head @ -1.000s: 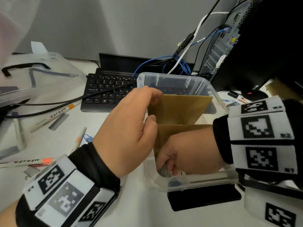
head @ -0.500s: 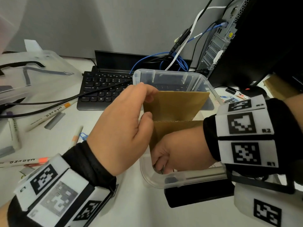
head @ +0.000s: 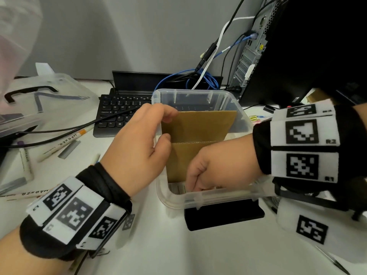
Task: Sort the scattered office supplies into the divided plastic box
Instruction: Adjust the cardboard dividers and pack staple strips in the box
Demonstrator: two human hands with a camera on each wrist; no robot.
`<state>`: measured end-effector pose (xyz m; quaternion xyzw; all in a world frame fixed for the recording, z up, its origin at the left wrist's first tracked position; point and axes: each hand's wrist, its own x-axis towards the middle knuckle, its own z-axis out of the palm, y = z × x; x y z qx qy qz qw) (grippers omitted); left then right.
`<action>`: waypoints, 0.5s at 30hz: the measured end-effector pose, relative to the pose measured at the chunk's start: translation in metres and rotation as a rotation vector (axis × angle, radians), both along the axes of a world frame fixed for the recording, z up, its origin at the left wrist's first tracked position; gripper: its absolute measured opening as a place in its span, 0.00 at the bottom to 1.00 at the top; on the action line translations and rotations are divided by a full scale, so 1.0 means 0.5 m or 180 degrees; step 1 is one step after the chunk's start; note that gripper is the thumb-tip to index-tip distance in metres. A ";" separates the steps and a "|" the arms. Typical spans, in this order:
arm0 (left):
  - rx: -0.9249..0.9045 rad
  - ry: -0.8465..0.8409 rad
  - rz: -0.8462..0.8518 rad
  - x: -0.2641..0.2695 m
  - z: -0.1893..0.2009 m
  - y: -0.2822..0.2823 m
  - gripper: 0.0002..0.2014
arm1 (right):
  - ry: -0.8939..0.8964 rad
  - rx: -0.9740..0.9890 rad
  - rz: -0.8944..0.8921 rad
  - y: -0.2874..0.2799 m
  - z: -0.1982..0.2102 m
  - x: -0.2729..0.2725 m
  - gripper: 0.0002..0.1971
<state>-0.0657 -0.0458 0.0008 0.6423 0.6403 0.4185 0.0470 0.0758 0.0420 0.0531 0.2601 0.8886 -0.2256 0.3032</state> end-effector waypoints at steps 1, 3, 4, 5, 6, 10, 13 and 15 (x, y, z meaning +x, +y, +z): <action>0.0004 0.0039 0.0007 -0.001 0.001 0.000 0.18 | 0.0055 -0.0226 -0.0101 0.008 0.005 0.008 0.13; 0.0031 0.0126 0.0018 -0.001 0.005 0.000 0.18 | 0.0243 -0.0532 -0.0337 0.013 0.028 0.030 0.12; 0.0044 0.0155 0.0031 -0.003 0.007 -0.001 0.18 | 0.0323 -0.0509 -0.0362 0.015 0.044 0.041 0.11; 0.0071 0.0188 0.0042 -0.002 0.010 -0.001 0.18 | 0.0455 -0.0528 -0.0441 0.018 0.058 0.055 0.10; 0.0104 0.0212 0.0050 0.001 0.014 -0.002 0.17 | 0.0610 -0.0536 -0.0522 0.021 0.072 0.073 0.08; 0.0147 0.0270 0.0093 0.023 0.029 -0.007 0.15 | 0.0934 -0.0322 -0.0789 0.052 0.114 0.142 0.02; 0.0133 0.0145 -0.0029 0.050 0.045 -0.010 0.13 | 0.0807 0.0216 -0.0857 0.086 0.118 0.191 0.04; 0.0113 0.0066 -0.0120 0.067 0.053 -0.010 0.14 | 0.0575 0.0576 -0.0967 0.109 0.100 0.221 0.04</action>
